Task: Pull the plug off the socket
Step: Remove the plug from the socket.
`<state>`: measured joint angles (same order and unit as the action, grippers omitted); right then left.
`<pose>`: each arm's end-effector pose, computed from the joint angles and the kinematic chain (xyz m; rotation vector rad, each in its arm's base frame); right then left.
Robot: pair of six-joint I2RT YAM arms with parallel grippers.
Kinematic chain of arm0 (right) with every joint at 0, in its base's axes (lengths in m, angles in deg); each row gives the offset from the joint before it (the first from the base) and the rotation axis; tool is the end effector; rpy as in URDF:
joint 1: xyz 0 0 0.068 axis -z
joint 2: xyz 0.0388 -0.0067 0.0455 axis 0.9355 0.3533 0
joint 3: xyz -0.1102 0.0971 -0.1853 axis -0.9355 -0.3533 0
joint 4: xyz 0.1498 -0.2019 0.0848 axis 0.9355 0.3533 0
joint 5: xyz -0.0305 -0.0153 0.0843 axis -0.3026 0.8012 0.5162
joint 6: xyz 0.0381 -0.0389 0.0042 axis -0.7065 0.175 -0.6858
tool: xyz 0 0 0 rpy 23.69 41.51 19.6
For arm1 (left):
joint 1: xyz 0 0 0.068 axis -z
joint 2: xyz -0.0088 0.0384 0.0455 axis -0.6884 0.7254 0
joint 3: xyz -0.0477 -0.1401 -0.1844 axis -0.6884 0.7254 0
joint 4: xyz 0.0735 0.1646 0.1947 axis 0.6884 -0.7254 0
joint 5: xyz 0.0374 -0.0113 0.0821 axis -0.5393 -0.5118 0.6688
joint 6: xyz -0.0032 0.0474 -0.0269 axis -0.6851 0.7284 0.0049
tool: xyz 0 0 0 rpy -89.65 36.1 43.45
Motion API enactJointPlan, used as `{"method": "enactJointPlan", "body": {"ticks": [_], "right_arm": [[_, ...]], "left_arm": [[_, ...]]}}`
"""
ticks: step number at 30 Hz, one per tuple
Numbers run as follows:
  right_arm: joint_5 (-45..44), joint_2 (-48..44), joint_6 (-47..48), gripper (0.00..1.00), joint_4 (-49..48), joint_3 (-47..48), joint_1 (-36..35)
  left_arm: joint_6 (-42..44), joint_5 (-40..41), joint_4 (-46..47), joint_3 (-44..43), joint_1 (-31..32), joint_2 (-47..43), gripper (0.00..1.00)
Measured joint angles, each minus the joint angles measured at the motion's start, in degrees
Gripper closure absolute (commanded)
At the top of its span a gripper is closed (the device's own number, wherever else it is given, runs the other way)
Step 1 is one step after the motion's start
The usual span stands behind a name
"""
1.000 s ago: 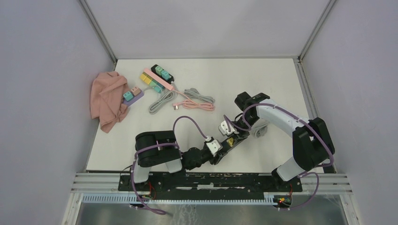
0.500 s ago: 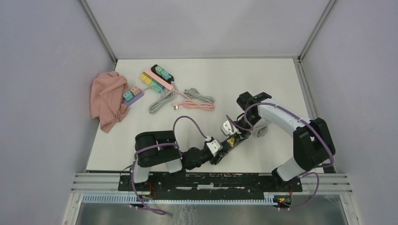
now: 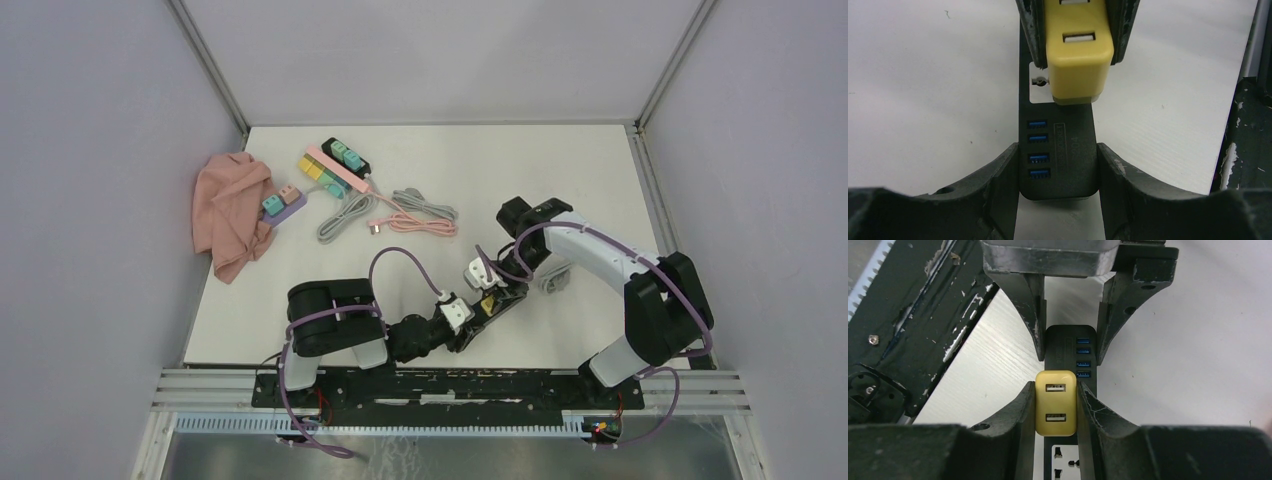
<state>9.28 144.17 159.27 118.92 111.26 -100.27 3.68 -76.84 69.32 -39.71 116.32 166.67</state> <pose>0.2100 0.1567 0.1802 -2.2577 1.3102 0.9986 0.0870 -0.2542 0.0546 0.8960 1.5576 -0.7613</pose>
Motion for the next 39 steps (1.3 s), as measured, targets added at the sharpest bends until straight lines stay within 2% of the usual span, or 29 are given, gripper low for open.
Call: {"method": "enactJointPlan", "body": {"ticks": [18,23,28,31,34,39], "right_arm": [[5.7,-0.02,8.15,1.0,11.61,5.03,7.28],[9.01,0.31,8.44,1.0,14.51,7.74,10.71],[13.35,1.75,6.45,1.0,15.67,9.97,15.26],[16.44,3.45,4.17,1.0,16.2,11.5,19.23],[19.17,5.51,3.23,1.0,17.49,12.92,23.58],[23.17,9.64,5.42,1.0,22.6,15.45,30.95]], "left_arm": [[-0.17,0.02,0.04,0.04,-0.11,0.0,0.96],[-1.07,0.04,-0.15,0.09,-0.28,-0.2,0.74],[-2.1,-0.04,-1.55,0.09,-0.48,-1.05,0.43],[-2.49,-0.5,-2.49,0.09,-0.48,-1.68,0.3],[-3.15,-0.98,-3.56,0.11,-0.48,-2.38,0.21],[-4.76,-1.42,-6.1,0.28,-0.48,-5.44,0.16]]}}
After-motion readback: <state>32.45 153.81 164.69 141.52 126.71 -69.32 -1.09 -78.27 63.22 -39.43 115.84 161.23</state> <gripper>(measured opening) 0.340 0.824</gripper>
